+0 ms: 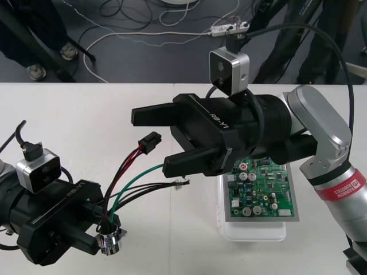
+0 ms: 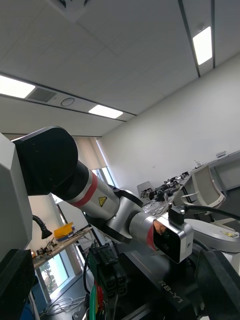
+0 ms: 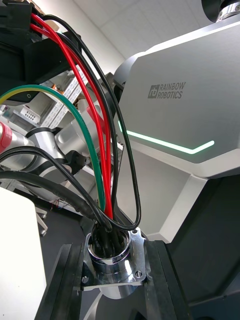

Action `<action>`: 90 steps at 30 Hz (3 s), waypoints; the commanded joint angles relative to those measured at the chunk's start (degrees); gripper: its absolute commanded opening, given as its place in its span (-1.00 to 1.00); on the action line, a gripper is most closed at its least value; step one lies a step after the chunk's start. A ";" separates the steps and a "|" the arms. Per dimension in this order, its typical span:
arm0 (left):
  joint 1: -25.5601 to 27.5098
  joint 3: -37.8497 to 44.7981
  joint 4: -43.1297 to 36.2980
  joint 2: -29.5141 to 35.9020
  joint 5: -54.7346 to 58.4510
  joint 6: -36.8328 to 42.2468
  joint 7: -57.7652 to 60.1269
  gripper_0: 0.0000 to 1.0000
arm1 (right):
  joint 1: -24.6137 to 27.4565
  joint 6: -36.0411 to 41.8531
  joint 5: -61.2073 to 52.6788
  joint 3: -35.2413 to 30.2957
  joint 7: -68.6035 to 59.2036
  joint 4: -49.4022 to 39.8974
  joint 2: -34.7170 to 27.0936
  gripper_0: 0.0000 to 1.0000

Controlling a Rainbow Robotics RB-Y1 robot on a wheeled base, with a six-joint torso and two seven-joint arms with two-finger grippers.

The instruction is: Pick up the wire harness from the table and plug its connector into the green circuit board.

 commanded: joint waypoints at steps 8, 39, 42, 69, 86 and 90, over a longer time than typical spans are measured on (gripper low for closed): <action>-1.88 -1.02 -1.79 1.64 1.05 -2.39 3.14 -1.00 | -2.35 0.25 -2.41 1.05 -4.51 -2.04 0.86 0.88; -1.97 -1.02 -1.79 1.64 1.23 -2.39 3.32 -1.00 | -2.26 -0.80 -2.85 1.05 -4.51 -2.04 0.95 -1.00; -1.97 -1.02 -1.79 1.64 1.23 -2.39 3.32 -1.00 | -2.26 -0.71 -2.94 1.05 -4.42 -2.04 0.95 -1.00; -1.88 -1.02 -1.70 1.64 2.72 -2.39 3.49 1.00 | -2.17 -0.62 -2.94 -0.27 -4.33 -2.04 0.42 -1.00; -1.88 -0.93 -1.62 1.72 4.57 -2.39 2.09 1.00 | -1.38 -0.71 -3.29 -0.79 -4.24 -2.04 -0.02 -1.00; -1.88 -0.05 -1.62 1.64 5.10 -2.39 1.56 1.00 | -0.77 -1.42 -4.44 -0.88 -4.16 -2.04 -1.16 -1.00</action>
